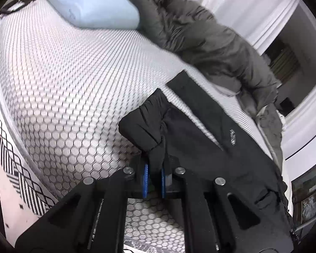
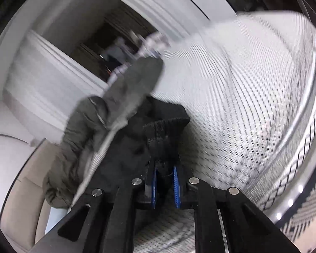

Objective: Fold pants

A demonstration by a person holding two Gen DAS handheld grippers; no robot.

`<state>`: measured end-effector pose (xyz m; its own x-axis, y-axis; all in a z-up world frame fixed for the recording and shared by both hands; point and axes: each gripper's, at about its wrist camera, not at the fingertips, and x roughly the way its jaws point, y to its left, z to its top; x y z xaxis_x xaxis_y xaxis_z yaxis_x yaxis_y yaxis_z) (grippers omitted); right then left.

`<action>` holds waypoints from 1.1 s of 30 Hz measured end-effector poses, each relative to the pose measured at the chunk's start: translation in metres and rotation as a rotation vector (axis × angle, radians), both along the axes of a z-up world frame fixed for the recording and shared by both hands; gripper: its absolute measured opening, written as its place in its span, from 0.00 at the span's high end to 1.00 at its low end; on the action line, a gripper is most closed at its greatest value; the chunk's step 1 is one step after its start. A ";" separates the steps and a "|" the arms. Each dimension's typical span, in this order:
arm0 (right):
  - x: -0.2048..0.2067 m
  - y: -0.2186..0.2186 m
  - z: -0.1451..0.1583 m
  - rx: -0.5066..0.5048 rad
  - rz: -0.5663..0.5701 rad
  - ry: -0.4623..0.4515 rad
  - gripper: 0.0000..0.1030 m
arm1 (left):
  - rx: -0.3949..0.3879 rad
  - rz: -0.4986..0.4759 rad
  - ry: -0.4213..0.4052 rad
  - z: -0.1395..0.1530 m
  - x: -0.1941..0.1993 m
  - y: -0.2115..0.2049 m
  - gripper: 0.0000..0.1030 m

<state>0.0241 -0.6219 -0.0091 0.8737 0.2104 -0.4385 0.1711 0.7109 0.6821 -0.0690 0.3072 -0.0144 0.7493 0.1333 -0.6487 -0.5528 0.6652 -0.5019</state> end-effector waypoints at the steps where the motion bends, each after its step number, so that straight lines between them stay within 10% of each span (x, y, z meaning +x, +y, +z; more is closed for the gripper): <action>1: -0.001 0.001 0.005 -0.011 -0.016 -0.020 0.88 | 0.000 -0.003 -0.015 0.004 0.000 0.000 0.95; 13: 0.054 0.050 0.082 -0.147 -0.192 -0.116 0.88 | -0.021 -0.025 -0.108 0.061 0.086 0.028 0.95; 24: 0.285 0.107 0.137 -0.441 -0.194 0.042 0.88 | 0.144 -0.043 0.144 0.079 0.321 0.053 0.93; 26: 0.324 0.115 0.125 -0.469 -0.172 0.087 0.73 | 0.168 -0.050 0.196 0.072 0.343 0.055 0.81; 28: 0.349 0.121 0.115 -0.506 -0.172 0.151 0.57 | 0.189 -0.049 0.189 0.069 0.346 0.053 0.26; 29: 0.351 0.124 0.112 -0.516 -0.177 0.152 0.44 | 0.209 -0.037 0.164 0.070 0.340 0.051 0.15; 33: 0.326 0.132 0.097 -0.526 -0.126 0.130 0.24 | 0.197 -0.071 0.126 0.066 0.315 0.044 0.08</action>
<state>0.3503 -0.4901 0.0878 0.8095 -0.1689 -0.5623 0.3364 0.9184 0.2084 0.2459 0.3513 0.0516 0.6761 0.2161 -0.7044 -0.5511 0.7829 -0.2887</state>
